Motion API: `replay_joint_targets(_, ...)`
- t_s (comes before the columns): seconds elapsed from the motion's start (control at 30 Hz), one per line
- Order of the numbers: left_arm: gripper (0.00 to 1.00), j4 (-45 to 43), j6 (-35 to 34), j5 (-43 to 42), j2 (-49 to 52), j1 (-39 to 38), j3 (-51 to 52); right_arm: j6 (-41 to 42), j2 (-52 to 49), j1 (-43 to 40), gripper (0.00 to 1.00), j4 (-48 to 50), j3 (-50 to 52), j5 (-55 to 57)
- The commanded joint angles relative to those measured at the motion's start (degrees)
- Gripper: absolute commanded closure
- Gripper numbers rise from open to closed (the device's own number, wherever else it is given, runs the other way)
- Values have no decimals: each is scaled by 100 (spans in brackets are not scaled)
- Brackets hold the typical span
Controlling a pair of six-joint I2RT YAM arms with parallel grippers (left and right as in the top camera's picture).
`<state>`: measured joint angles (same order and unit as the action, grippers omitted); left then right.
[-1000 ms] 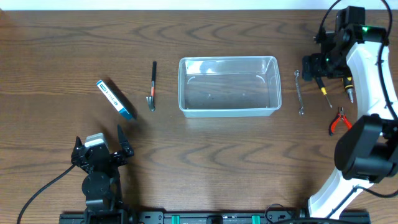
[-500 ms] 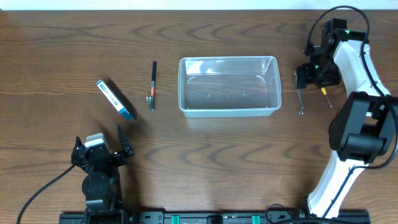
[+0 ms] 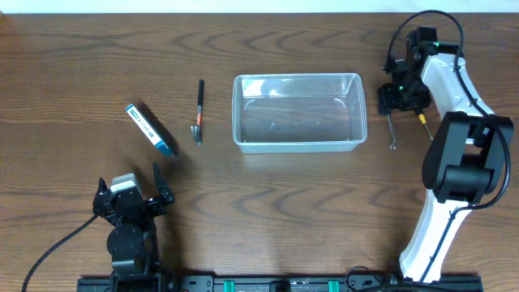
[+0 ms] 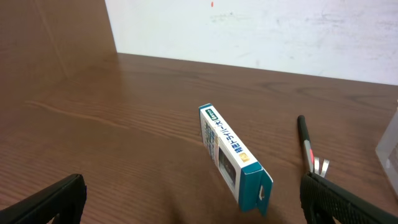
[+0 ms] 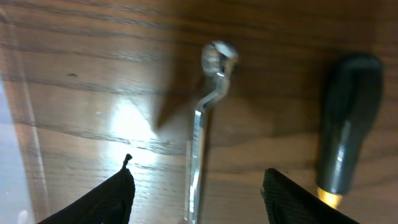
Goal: Pack container
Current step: 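Move the right gripper over the silver wrench and lower onto it, then close the right gripper on the wrench and lift it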
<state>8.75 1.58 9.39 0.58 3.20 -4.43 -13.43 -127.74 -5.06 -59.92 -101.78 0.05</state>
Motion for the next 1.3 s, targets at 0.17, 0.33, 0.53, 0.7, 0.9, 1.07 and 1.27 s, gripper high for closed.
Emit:
replay_joint_targets(0.17,2,57,74,7,-35,-17,160,-72,-313,103,34,164,275,210)
replay_joint_targets(0.33,2,57,74,7,-35,-17,160,13,-315,52,37,275,391,221)
replay_joint_targets(0.53,2,57,74,7,-35,-17,160,74,-315,0,48,275,398,234)
replay_joint_targets(0.7,2,57,74,7,-35,-17,160,74,-315,0,64,269,398,247)
replay_joint_targets(0.9,2,57,74,7,-35,-17,160,76,-315,0,81,243,398,297)
replay_joint_targets(1.07,2,57,74,7,-35,-17,160,76,-315,0,93,247,398,297)
replay_joint_targets(1.27,2,57,74,7,-35,-17,160,76,-315,0,99,234,396,299)
